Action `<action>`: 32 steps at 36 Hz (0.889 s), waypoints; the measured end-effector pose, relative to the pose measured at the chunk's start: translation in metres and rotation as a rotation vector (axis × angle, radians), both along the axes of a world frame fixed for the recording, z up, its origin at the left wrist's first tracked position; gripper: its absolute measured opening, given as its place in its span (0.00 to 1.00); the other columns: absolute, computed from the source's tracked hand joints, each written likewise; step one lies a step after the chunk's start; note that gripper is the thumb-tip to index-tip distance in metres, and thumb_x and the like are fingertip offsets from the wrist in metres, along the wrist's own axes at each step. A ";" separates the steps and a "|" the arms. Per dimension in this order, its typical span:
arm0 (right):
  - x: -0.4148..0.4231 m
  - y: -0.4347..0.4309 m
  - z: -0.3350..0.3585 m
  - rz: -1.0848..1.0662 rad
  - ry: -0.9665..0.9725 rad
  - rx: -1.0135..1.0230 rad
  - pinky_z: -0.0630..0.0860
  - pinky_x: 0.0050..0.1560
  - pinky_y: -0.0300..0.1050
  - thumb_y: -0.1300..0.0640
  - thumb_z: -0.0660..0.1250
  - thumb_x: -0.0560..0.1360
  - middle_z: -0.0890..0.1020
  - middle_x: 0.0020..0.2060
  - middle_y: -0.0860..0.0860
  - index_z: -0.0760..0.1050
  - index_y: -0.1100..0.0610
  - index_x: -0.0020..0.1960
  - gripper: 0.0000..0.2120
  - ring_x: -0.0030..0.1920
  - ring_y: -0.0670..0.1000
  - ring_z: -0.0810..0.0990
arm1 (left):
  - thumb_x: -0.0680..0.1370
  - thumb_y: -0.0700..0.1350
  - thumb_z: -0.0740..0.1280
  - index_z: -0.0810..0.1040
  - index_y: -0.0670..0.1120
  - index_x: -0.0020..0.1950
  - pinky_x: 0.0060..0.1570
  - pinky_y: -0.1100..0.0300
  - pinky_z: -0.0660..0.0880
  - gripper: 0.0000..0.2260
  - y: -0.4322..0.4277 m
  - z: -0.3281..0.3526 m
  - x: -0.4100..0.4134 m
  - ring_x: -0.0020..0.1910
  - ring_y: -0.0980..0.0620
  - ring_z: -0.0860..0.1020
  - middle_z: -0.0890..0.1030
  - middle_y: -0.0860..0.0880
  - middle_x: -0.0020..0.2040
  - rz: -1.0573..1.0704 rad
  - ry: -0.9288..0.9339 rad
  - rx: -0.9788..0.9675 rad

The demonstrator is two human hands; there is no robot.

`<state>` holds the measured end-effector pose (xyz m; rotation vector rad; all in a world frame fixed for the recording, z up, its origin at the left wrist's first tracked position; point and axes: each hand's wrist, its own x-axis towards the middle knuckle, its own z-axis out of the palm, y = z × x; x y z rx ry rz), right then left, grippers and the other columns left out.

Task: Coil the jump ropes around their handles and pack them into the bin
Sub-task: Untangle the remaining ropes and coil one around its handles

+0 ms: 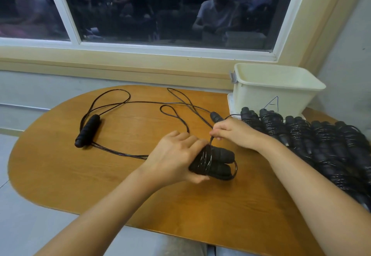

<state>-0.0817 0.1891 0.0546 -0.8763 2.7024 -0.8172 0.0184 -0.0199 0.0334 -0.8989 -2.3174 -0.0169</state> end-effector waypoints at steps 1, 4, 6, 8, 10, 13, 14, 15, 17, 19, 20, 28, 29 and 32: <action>0.002 -0.004 0.002 -0.009 0.029 0.003 0.65 0.38 0.46 0.44 0.63 0.79 0.74 0.31 0.55 0.73 0.48 0.32 0.18 0.34 0.51 0.71 | 0.69 0.68 0.68 0.80 0.45 0.57 0.38 0.58 0.73 0.31 0.001 -0.001 -0.001 0.38 0.51 0.79 0.82 0.52 0.42 0.029 0.013 -0.034; 0.011 -0.013 0.009 -0.035 0.110 0.013 0.69 0.39 0.48 0.41 0.61 0.79 0.80 0.35 0.57 0.74 0.50 0.35 0.18 0.36 0.54 0.76 | 0.66 0.69 0.70 0.81 0.45 0.53 0.35 0.58 0.71 0.30 0.003 -0.004 -0.004 0.35 0.50 0.78 0.81 0.51 0.38 0.146 0.015 -0.077; 0.019 -0.016 0.013 -0.042 0.178 0.044 0.71 0.41 0.46 0.41 0.59 0.80 0.81 0.35 0.54 0.77 0.51 0.38 0.19 0.37 0.51 0.77 | 0.62 0.67 0.74 0.81 0.44 0.49 0.33 0.59 0.70 0.30 0.004 -0.006 -0.008 0.32 0.50 0.77 0.80 0.51 0.35 0.216 -0.005 -0.063; 0.028 -0.018 0.017 -0.051 0.250 0.102 0.66 0.38 0.38 0.43 0.58 0.81 0.80 0.33 0.50 0.77 0.52 0.40 0.19 0.36 0.47 0.75 | 0.60 0.67 0.75 0.81 0.45 0.46 0.31 0.60 0.67 0.28 0.004 -0.008 -0.011 0.30 0.49 0.76 0.78 0.51 0.32 0.279 -0.022 -0.031; 0.037 -0.020 0.019 -0.062 0.312 0.143 0.62 0.37 0.37 0.45 0.56 0.83 0.78 0.31 0.47 0.77 0.50 0.41 0.18 0.35 0.44 0.74 | 0.60 0.67 0.74 0.80 0.45 0.44 0.30 0.60 0.65 0.27 0.002 -0.008 -0.015 0.29 0.49 0.76 0.77 0.51 0.31 0.324 -0.035 0.011; 0.046 -0.019 0.016 -0.093 0.350 0.191 0.63 0.41 0.44 0.47 0.52 0.84 0.78 0.35 0.45 0.76 0.47 0.46 0.16 0.39 0.46 0.76 | 0.60 0.67 0.73 0.80 0.47 0.43 0.30 0.60 0.65 0.26 -0.001 -0.008 -0.019 0.28 0.49 0.77 0.77 0.52 0.30 0.384 -0.058 0.044; 0.049 -0.018 0.015 -0.106 0.345 0.202 0.63 0.42 0.45 0.47 0.51 0.85 0.76 0.34 0.43 0.76 0.46 0.47 0.16 0.40 0.47 0.76 | 0.60 0.67 0.72 0.81 0.47 0.43 0.30 0.61 0.64 0.26 -0.001 -0.008 -0.020 0.28 0.48 0.77 0.77 0.52 0.31 0.402 -0.067 0.047; 0.051 -0.018 0.013 -0.120 0.334 0.204 0.64 0.42 0.46 0.48 0.51 0.85 0.74 0.33 0.42 0.76 0.45 0.48 0.16 0.40 0.46 0.75 | 0.60 0.68 0.71 0.81 0.47 0.43 0.30 0.61 0.64 0.26 -0.002 -0.007 -0.022 0.29 0.48 0.77 0.78 0.51 0.31 0.423 -0.083 0.048; 0.057 -0.017 0.012 -0.140 0.302 0.176 0.68 0.41 0.46 0.49 0.51 0.85 0.74 0.32 0.42 0.76 0.45 0.48 0.15 0.39 0.45 0.75 | 0.62 0.69 0.70 0.81 0.47 0.46 0.31 0.60 0.65 0.27 -0.006 -0.008 -0.024 0.31 0.48 0.78 0.79 0.51 0.33 0.473 -0.123 0.044; 0.063 -0.017 0.009 -0.148 0.258 0.124 0.71 0.42 0.44 0.48 0.54 0.84 0.77 0.33 0.43 0.77 0.44 0.47 0.14 0.39 0.43 0.76 | 0.64 0.70 0.68 0.80 0.48 0.51 0.33 0.59 0.65 0.29 -0.014 -0.008 -0.027 0.37 0.48 0.79 0.81 0.51 0.38 0.514 -0.158 0.063; 0.067 -0.017 0.007 -0.151 0.233 0.095 0.70 0.41 0.42 0.48 0.55 0.83 0.78 0.34 0.43 0.77 0.45 0.47 0.13 0.38 0.42 0.76 | 0.65 0.71 0.65 0.79 0.49 0.53 0.33 0.59 0.65 0.30 -0.017 -0.007 -0.028 0.39 0.48 0.80 0.81 0.51 0.40 0.529 -0.174 0.089; 0.078 -0.027 -0.017 -0.221 0.175 -0.159 0.73 0.43 0.33 0.54 0.65 0.81 0.84 0.38 0.44 0.84 0.54 0.47 0.10 0.38 0.40 0.79 | 0.57 0.83 0.54 0.79 0.54 0.52 0.27 0.62 0.62 0.41 -0.018 0.005 -0.026 0.36 0.56 0.76 0.79 0.56 0.37 0.484 -0.417 0.399; 0.079 -0.028 -0.020 -0.238 0.179 -0.184 0.70 0.41 0.28 0.55 0.66 0.80 0.85 0.39 0.44 0.85 0.53 0.48 0.09 0.37 0.38 0.78 | 0.57 0.83 0.55 0.80 0.54 0.53 0.28 0.62 0.64 0.41 -0.018 0.004 -0.027 0.36 0.56 0.77 0.79 0.55 0.37 0.482 -0.455 0.441; 0.079 -0.031 -0.024 -0.293 0.185 -0.253 0.68 0.41 0.25 0.53 0.70 0.77 0.85 0.39 0.43 0.86 0.51 0.47 0.06 0.38 0.36 0.77 | 0.57 0.82 0.60 0.81 0.54 0.56 0.30 0.61 0.69 0.41 -0.016 0.001 -0.028 0.39 0.55 0.79 0.81 0.55 0.39 0.493 -0.540 0.538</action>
